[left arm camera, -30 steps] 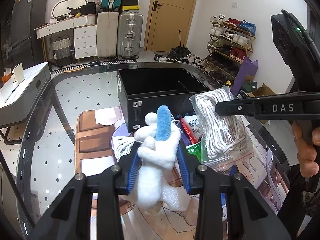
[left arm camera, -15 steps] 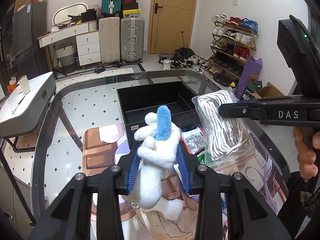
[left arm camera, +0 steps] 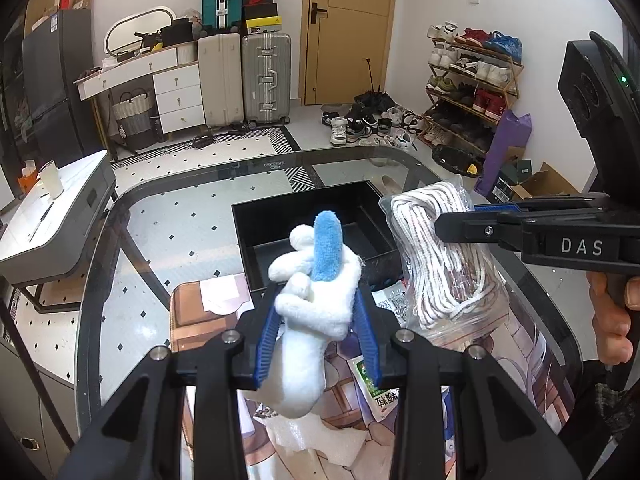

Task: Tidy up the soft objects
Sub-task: 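Carry the plush toy and rope bag over the black box with both grippers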

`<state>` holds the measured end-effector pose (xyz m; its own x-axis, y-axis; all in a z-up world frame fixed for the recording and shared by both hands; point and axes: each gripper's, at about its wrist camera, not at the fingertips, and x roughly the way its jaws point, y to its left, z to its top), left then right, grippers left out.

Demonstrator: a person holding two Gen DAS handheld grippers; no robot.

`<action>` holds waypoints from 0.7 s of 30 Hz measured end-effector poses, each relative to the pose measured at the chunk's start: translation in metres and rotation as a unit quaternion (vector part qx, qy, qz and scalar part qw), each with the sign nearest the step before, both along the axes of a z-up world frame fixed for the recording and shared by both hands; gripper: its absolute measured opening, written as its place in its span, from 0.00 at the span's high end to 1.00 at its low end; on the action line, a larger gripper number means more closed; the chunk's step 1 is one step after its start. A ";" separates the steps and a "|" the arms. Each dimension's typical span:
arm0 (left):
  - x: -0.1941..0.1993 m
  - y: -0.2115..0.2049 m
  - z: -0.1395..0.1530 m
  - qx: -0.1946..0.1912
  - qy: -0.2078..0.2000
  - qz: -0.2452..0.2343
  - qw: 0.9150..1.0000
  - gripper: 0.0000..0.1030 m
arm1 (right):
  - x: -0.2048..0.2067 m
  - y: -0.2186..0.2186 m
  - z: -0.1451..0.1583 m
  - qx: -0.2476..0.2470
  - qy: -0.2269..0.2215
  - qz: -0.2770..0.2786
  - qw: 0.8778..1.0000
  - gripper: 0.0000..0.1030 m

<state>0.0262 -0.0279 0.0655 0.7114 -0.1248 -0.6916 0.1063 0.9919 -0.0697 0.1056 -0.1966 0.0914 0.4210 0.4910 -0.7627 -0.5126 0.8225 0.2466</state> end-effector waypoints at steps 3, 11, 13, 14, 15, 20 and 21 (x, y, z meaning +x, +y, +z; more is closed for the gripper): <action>0.005 0.001 0.004 0.001 0.001 0.002 1.000 0.66 | 0.005 0.002 0.003 0.002 -0.003 0.002 1.000 0.84; 0.023 0.004 0.009 0.004 0.002 0.006 1.000 0.66 | 0.022 0.007 0.009 0.008 -0.007 0.004 1.000 0.84; 0.027 0.004 0.010 0.005 0.002 0.006 1.000 0.66 | 0.027 0.009 0.010 0.009 -0.007 0.004 1.000 0.84; 0.030 0.005 0.010 0.005 0.003 0.006 1.000 0.67 | 0.029 0.010 0.010 0.008 -0.007 0.005 1.000 0.84; 0.033 0.004 0.011 0.005 0.003 0.006 1.000 0.67 | 0.031 0.011 0.011 0.009 -0.008 0.005 1.000 0.84; 0.042 0.007 0.010 0.006 0.003 0.006 1.000 0.66 | 0.040 0.017 0.014 0.010 -0.010 0.008 1.000 0.84; 0.045 0.007 0.010 0.005 0.004 0.006 1.000 0.66 | 0.042 0.018 0.014 0.011 -0.010 0.009 1.000 0.84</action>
